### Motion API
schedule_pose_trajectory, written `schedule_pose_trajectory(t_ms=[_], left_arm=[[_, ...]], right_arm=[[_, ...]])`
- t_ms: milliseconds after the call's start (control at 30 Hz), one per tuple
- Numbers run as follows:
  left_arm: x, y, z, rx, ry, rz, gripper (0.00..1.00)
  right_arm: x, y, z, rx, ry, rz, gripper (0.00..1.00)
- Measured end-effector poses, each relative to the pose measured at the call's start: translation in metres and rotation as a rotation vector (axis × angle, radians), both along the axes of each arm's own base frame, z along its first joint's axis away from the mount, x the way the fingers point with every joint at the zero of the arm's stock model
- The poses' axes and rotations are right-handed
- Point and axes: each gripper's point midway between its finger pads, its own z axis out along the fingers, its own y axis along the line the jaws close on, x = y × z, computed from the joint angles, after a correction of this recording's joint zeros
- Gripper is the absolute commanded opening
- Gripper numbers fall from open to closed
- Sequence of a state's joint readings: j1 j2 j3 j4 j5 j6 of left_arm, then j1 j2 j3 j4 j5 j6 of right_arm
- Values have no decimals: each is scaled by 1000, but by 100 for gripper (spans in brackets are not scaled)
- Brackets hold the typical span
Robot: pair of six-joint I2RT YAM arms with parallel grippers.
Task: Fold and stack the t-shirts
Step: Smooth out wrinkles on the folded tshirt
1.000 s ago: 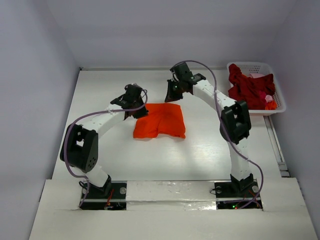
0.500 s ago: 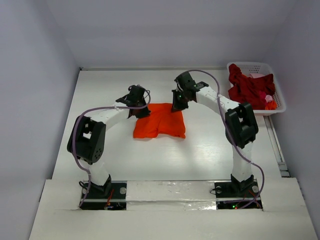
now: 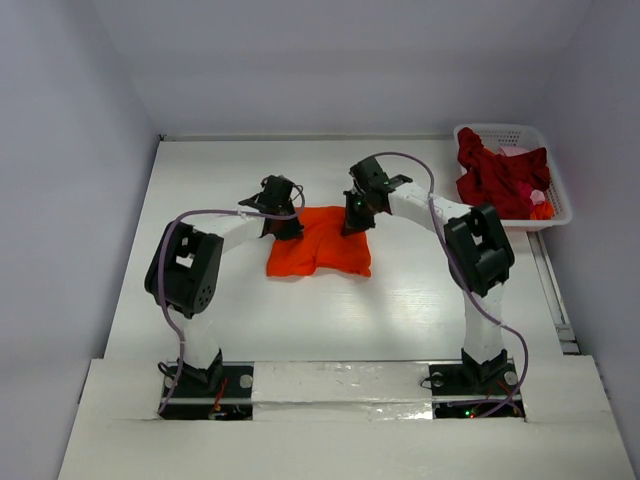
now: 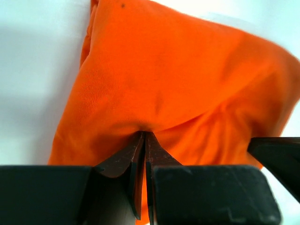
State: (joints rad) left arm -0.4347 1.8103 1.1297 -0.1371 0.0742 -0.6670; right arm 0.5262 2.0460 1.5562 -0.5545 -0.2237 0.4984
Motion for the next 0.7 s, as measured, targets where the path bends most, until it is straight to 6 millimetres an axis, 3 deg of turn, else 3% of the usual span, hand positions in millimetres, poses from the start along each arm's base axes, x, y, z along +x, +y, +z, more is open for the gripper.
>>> schedule_pose_trajectory(t_ms=[367,700], left_arm=[[3,-3,-15,-7,11,-3,3],[24,-12,-14,-30,5,-3,3]], right_arm=[[2,2,-19,6,44,-55,0],[24,-26,-16,-12,39,-156,0]])
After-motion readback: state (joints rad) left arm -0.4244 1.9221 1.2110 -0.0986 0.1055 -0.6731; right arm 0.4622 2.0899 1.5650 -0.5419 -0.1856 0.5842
